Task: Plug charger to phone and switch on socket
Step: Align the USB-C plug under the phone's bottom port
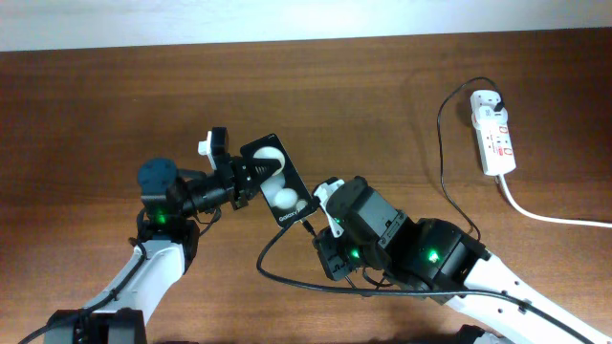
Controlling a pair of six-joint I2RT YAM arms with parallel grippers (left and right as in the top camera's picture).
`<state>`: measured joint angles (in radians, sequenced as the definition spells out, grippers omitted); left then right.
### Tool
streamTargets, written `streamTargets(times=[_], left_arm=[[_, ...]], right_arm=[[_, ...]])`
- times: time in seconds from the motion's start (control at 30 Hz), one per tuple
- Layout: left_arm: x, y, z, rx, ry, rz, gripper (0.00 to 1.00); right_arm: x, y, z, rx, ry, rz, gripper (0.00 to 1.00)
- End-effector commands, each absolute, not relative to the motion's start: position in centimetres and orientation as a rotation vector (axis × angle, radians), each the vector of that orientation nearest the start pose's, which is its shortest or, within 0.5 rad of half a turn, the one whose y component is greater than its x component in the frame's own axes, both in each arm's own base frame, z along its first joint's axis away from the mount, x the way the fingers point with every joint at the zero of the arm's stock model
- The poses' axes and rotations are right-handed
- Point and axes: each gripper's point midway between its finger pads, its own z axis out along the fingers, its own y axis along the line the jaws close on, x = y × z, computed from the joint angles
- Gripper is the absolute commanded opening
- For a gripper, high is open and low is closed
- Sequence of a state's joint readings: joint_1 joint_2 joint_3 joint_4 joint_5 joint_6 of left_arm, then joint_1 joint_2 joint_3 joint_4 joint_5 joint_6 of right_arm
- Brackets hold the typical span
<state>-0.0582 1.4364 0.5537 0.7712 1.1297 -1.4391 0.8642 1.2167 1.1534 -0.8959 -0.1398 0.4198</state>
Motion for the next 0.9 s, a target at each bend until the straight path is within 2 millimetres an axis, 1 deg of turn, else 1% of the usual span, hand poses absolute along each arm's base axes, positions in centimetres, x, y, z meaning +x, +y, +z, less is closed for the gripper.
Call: streamTargets(times=[0.0,0.53,0.87], left_arm=[[32.48,-17.52,21.55,-0.364,2.050,-1.972,0.00],[32.48,-17.52,21.54,-0.363,2.050,-1.971,0.00],[32.48,-17.51,21.54,-0.298,2.036,-1.935,0.00]], right_arm=[[18.50,25.88,20.12,-0.647,2.597,0.656,0.04],[18.58,26.03,19.74,-0.650,2.609,0.651,0.04],[18.16,26.22,19.75,-0.663,2.618,0.678,0.04]])
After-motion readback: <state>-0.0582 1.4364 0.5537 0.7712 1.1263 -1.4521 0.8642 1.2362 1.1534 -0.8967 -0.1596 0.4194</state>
